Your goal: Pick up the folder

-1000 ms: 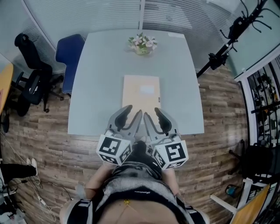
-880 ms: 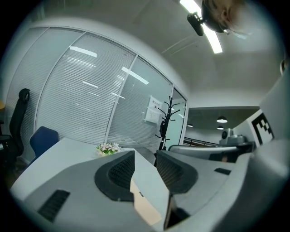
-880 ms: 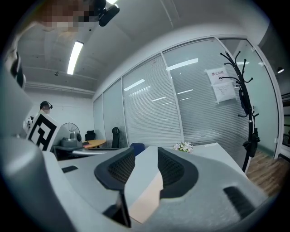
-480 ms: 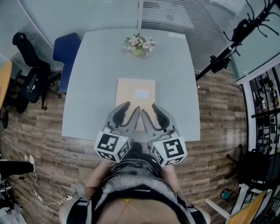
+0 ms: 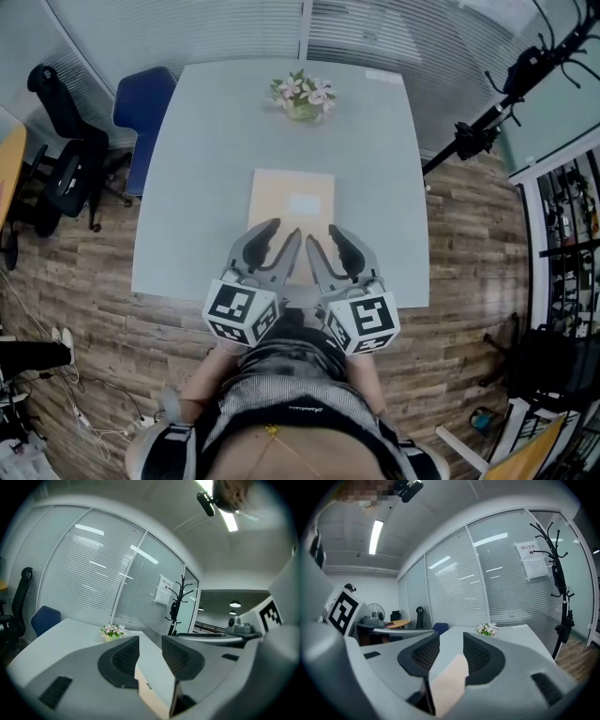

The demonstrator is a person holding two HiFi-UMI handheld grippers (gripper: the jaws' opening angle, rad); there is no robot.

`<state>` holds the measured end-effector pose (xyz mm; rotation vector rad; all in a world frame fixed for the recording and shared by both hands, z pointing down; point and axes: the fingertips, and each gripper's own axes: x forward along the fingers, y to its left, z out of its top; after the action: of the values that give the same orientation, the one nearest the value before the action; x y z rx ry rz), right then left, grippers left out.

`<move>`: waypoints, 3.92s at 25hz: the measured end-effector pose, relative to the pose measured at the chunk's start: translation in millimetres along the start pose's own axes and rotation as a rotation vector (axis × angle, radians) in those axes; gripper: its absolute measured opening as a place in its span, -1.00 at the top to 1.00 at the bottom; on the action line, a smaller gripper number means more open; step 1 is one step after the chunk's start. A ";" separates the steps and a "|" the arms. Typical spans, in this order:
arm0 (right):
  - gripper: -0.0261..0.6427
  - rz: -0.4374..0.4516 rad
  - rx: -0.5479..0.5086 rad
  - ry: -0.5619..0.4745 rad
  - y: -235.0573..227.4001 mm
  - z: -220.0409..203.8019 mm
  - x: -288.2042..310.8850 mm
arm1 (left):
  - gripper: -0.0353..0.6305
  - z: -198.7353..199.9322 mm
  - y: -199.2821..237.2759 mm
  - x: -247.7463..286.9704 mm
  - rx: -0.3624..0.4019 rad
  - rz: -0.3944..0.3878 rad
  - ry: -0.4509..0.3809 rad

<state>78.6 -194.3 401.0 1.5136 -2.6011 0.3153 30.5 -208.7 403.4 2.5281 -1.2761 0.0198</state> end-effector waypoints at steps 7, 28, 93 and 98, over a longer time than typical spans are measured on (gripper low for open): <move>0.44 -0.046 0.024 0.077 -14.2 -30.3 22.2 | 0.52 -26.4 32.5 12.1 -0.040 0.013 0.082; 0.04 -0.202 0.309 0.499 -98.5 -236.2 75.5 | 0.18 -209.6 177.4 31.5 -0.268 0.198 0.511; 0.09 -0.198 0.181 0.064 -88.4 -6.5 42.6 | 0.22 18.1 116.1 7.7 -0.095 0.203 0.027; 0.09 -0.201 0.148 0.030 -86.7 9.3 34.1 | 0.22 31.2 107.5 3.9 -0.078 0.199 -0.012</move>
<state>137.1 -266.9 409.4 1.7858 -2.4231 0.5148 -55.7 -280.1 402.8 2.3316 -1.4982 -0.0016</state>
